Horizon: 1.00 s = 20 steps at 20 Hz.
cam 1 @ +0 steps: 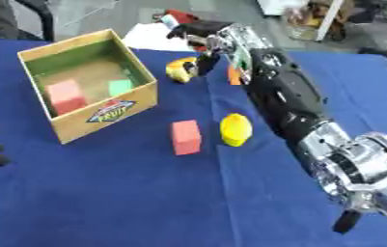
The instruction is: Pick up objects on the table and place them in the box.
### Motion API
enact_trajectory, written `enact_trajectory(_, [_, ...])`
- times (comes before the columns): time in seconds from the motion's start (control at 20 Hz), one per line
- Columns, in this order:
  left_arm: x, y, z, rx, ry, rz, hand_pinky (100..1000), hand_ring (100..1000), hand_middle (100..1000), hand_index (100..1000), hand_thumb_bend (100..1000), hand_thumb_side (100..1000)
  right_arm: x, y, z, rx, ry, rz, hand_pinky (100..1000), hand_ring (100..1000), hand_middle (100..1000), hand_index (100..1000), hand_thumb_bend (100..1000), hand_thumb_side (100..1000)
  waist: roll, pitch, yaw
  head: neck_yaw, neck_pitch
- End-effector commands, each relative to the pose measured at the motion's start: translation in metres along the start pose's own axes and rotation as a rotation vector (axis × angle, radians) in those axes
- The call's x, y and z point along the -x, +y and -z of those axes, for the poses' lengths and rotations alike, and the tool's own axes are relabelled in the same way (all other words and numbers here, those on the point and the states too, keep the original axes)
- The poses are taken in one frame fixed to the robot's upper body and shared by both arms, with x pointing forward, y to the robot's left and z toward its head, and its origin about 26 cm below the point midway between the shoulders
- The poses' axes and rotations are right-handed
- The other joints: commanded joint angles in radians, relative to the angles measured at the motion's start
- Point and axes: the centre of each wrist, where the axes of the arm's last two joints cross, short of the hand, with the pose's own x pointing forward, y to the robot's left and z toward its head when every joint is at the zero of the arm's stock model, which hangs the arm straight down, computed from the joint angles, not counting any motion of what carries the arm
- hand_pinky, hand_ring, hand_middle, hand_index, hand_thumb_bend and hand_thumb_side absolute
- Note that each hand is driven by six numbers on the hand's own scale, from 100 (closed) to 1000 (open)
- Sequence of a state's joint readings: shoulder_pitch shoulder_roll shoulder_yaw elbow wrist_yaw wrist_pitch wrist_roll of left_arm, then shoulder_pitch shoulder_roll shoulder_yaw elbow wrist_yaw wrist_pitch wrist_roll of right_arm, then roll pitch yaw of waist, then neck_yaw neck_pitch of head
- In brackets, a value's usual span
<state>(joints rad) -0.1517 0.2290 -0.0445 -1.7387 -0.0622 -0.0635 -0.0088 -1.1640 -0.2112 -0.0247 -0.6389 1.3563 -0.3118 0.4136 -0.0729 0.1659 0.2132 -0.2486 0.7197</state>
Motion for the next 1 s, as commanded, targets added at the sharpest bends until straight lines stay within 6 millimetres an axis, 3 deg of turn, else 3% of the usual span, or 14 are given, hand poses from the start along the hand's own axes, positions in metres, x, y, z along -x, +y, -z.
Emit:
enact_trajectory(0.05, [-0.007, 0.007, 0.005, -0.008, -0.028, 0.026, 685, 569, 587, 763, 100, 737, 0.005, -0.008, -0.002, 0.038, 0.040, -0.031, 880, 957, 987, 1000, 113, 100, 0.007, -0.013, 0.002, 0.001, -0.015])
enact_trajectory(1.0, [-0.014, 0.008, 0.012, 0.001, -0.059, 0.032, 685, 567, 586, 764, 100, 736, -0.011, 0.036, 0.012, 0.138, 0.212, -0.066, 823, 882, 902, 1000, 100, 135, 0.006, 0.028, 0.043, -0.017, -0.053])
